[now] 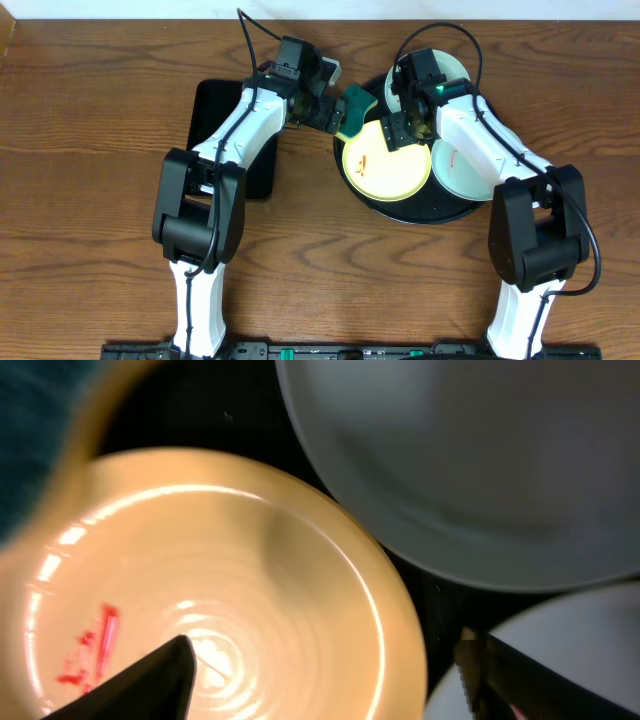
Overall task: Clean dirty plates on tray and stack at the side
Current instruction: 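Reach the right gripper to the yellow plate rim and grip it, then hold the yellow plate with the right gripper, position sponge above it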
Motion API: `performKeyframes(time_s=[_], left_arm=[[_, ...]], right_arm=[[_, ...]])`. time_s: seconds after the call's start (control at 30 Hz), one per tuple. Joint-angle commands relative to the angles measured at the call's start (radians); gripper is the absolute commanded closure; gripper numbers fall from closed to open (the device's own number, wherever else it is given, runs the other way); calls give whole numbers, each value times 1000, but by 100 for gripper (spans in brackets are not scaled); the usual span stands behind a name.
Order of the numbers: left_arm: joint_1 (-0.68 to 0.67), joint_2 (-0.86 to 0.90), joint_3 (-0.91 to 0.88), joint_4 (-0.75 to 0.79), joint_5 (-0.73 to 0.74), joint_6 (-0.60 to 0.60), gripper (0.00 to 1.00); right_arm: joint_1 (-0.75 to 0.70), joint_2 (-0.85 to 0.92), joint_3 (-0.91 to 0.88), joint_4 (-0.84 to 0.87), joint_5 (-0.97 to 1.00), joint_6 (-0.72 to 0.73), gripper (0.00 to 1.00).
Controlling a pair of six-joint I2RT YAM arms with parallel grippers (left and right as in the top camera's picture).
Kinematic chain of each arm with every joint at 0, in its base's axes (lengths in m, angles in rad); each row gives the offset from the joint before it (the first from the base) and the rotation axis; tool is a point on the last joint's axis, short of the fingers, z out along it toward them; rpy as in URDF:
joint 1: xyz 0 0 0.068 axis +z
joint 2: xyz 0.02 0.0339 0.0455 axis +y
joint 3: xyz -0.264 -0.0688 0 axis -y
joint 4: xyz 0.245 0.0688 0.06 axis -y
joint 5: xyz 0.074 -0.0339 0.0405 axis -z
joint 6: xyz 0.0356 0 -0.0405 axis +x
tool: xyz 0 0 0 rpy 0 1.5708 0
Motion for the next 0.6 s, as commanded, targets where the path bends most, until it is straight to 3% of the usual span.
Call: performKeyframes(time_s=[0.0, 0.57], left_arm=[[4, -34, 4, 2, 5, 25, 14], [4, -34, 3, 0, 5, 24, 15]], right_arm=[[-23, 11, -26, -1, 32, -38, 24], [-57, 79, -57, 16, -24, -56, 30]])
